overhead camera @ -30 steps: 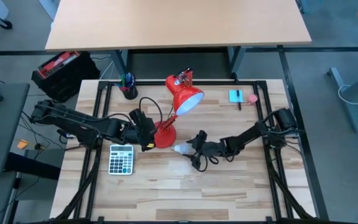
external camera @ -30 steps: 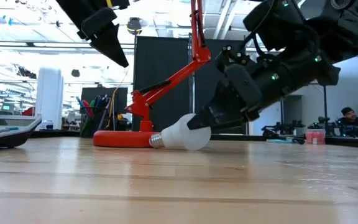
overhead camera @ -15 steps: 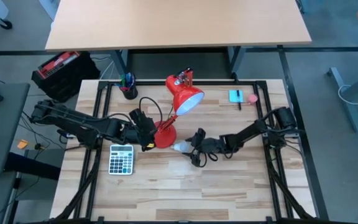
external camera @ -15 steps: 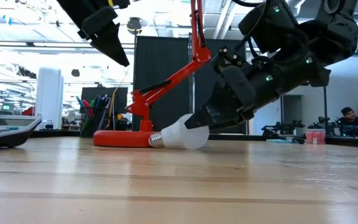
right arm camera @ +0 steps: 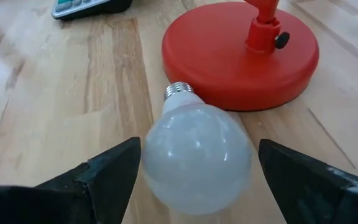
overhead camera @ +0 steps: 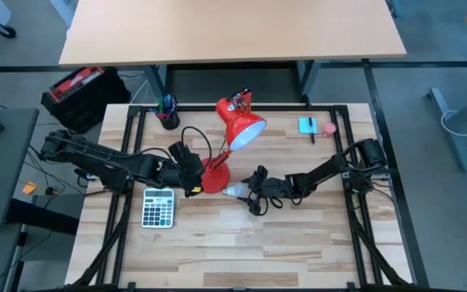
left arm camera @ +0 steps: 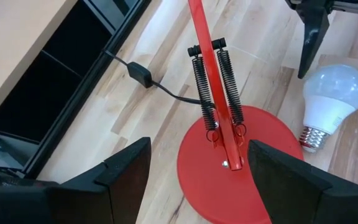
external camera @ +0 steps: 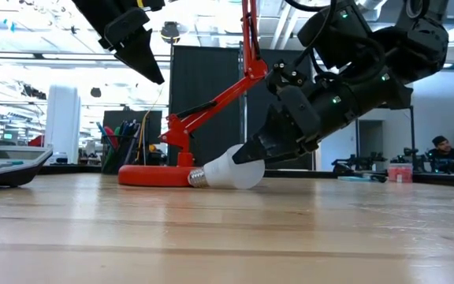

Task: Screw lightbulb
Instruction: Insert the white lightbulb into the red desk lamp

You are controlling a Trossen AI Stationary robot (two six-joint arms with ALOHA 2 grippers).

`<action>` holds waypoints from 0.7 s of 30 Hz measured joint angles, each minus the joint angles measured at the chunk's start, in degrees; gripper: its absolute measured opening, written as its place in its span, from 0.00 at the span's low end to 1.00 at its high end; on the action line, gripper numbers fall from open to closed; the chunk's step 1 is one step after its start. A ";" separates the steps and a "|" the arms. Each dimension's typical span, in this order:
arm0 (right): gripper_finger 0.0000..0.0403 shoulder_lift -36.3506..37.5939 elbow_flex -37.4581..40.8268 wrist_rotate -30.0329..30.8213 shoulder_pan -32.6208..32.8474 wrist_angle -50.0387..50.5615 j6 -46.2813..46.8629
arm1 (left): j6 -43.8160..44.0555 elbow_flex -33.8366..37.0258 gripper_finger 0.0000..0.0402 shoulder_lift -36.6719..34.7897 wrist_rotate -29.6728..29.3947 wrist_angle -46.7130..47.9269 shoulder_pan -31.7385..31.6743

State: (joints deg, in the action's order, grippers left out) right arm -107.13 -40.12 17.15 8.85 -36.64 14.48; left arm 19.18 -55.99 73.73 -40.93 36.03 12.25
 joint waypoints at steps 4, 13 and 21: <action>0.83 -0.02 0.00 -0.15 -0.15 0.74 -0.83 | 0.02 0.00 0.65 0.00 0.00 0.00 0.00; 0.83 -0.02 -0.66 -1.22 -0.41 1.14 -1.48 | 0.03 0.00 0.65 0.00 0.00 -0.04 -0.01; 0.83 -0.02 -1.90 -1.55 -0.38 4.28 -1.88 | -0.16 0.00 0.65 0.00 0.00 -0.50 -0.02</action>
State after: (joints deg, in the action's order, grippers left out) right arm -107.15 -42.02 15.59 8.47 -32.36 12.60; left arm 19.02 -55.99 73.73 -40.93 35.53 12.23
